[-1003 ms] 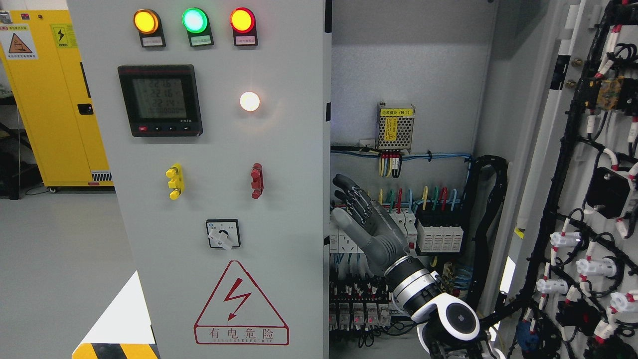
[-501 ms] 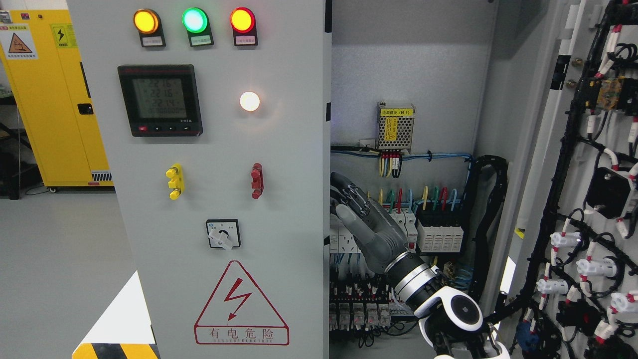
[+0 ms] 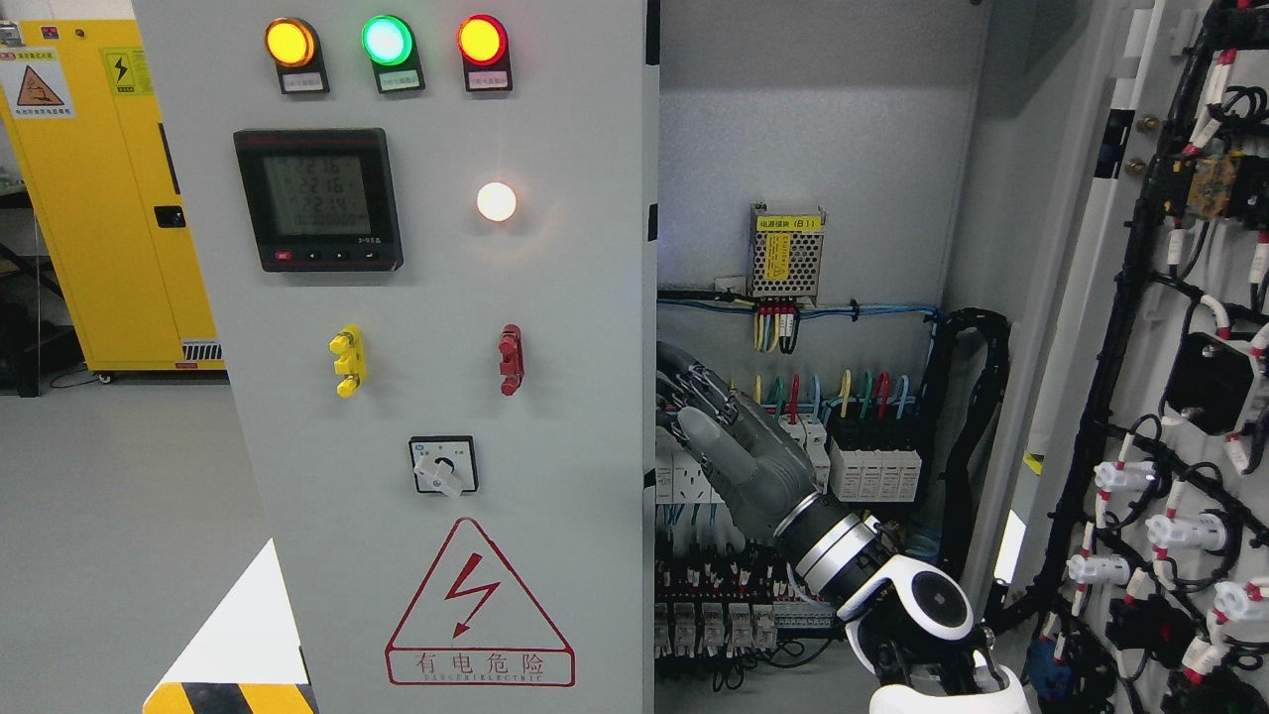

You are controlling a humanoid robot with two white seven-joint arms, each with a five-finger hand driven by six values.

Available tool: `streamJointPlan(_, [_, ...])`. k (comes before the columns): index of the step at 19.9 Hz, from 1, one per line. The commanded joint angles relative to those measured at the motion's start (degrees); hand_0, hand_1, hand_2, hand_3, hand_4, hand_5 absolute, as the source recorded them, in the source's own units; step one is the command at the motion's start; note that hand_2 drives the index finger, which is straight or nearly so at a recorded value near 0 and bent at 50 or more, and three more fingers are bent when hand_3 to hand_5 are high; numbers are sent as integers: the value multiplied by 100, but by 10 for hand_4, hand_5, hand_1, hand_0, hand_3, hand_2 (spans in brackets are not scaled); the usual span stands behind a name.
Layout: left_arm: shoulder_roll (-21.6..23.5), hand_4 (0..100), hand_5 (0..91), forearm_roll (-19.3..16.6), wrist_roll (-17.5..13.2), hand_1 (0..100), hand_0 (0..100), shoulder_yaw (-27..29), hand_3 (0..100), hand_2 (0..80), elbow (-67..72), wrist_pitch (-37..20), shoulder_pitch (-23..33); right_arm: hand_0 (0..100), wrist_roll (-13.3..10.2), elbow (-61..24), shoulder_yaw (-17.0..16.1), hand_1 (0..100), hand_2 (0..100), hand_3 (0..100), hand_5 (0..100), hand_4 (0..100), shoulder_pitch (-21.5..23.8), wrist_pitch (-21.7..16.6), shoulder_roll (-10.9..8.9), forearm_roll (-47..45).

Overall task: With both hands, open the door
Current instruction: 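Hook the right hand fingers behind the lamp-and-meter door edge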

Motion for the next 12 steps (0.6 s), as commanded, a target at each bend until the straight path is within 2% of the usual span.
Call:
streamJointPlan(1, [-97,0,0,0,2,556,120,0,0,0,2,3,-9,0,275,454,-106,500,40,0,0,0,-156,5,-11,-18])
streamJointPlan(3, [-105,0,0,0,2,556,120,0,0,0,2,3,-17,0,443,472,-115,500,40,0,0,0,-165,5,-11,-18])
streamJointPlan(12, [-132,0,0,0,2,556,120,9,0,0,2,3,-9,0,479,595,-229,500,40,0,0,0,-253,14,-11,-35])
